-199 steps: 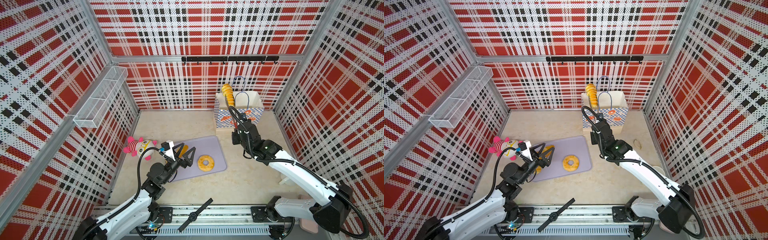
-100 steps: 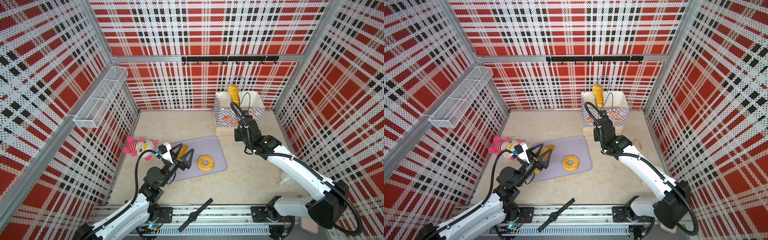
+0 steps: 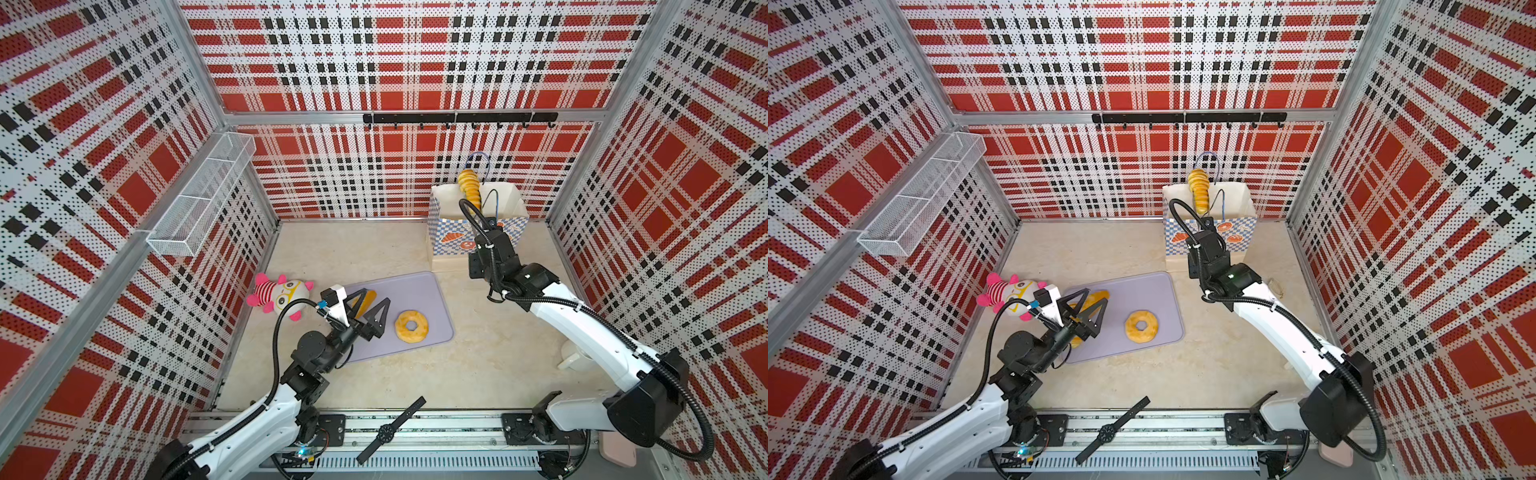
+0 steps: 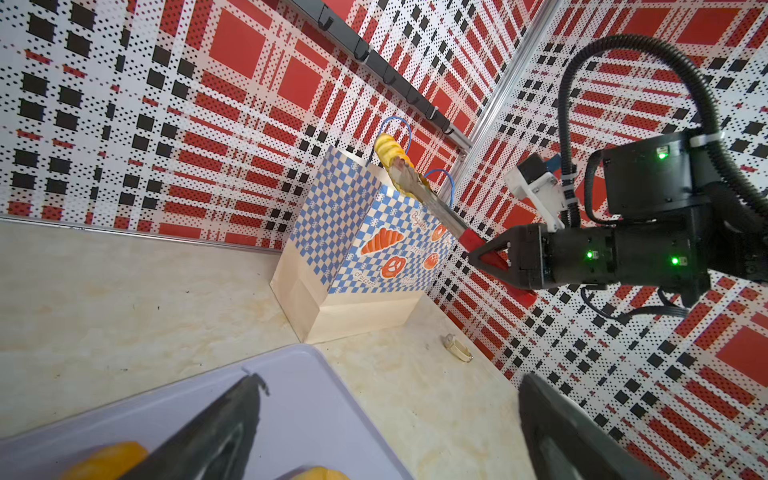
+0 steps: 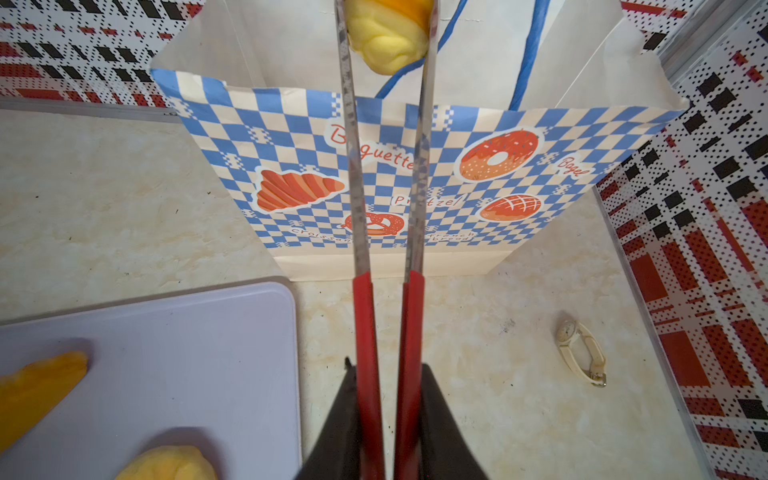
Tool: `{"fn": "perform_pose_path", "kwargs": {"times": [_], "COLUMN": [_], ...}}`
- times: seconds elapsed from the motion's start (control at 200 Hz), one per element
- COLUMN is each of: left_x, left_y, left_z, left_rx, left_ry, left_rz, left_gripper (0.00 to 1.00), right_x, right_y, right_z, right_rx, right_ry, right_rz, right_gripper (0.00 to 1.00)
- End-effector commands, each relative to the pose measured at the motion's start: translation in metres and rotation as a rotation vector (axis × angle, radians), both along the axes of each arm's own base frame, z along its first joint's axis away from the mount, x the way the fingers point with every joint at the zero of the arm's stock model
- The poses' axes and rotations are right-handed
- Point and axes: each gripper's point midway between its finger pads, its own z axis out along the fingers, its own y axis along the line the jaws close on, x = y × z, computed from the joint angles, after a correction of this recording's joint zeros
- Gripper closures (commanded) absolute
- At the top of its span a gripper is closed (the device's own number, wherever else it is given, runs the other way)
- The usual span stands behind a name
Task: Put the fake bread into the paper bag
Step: 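Lower the striped roll into the bag and open the tongs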
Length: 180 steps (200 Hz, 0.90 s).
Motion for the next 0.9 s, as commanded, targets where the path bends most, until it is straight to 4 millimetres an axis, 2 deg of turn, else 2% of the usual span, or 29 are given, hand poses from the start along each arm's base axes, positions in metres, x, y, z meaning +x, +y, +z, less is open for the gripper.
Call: {"fn": "perform_pose_path", "kwargs": {"times": [0.0, 0.08, 0.271, 0.401, 0.526, 0.686, 0.897], "left_x": [-0.001, 0.0, 0.001, 0.001, 0.002, 0.003, 0.003], "left_y": [-0.002, -0.002, -0.003, -0.003, -0.003, -0.003, -0.004], "left_z": [0.001, 0.0, -0.001, -0.001, -0.002, -0.003, -0.005], "left_rx": [0.016, 0.019, 0.023, 0.024, 0.026, 0.031, 0.035], "left_ry": [-0.015, -0.012, -0.01, -0.007, -0.006, -0.002, 0.002], "left_rz": [-0.006, -0.004, -0.004, -0.002, 0.0, 0.002, 0.0], "left_gripper": [0.02, 0.02, 0.02, 0.02, 0.02, 0.02, 0.02], "right_x": [0.003, 0.0, -0.007, -0.002, 0.008, 0.023, 0.028], "right_y": [-0.006, -0.004, 0.002, 0.014, 0.021, 0.028, 0.021], "right_z": [0.008, 0.017, 0.056, 0.067, 0.063, 0.048, 0.023], "right_rx": [0.012, 0.041, 0.141, 0.17, 0.166, 0.143, 0.111], "right_ry": [-0.023, -0.041, -0.129, -0.146, -0.133, -0.093, -0.032], "right_rz": [-0.022, -0.014, 0.025, 0.071, 0.073, 0.062, 0.027], "right_gripper": [0.79, 0.79, 0.8, 0.8, 0.8, 0.79, 0.76]}}
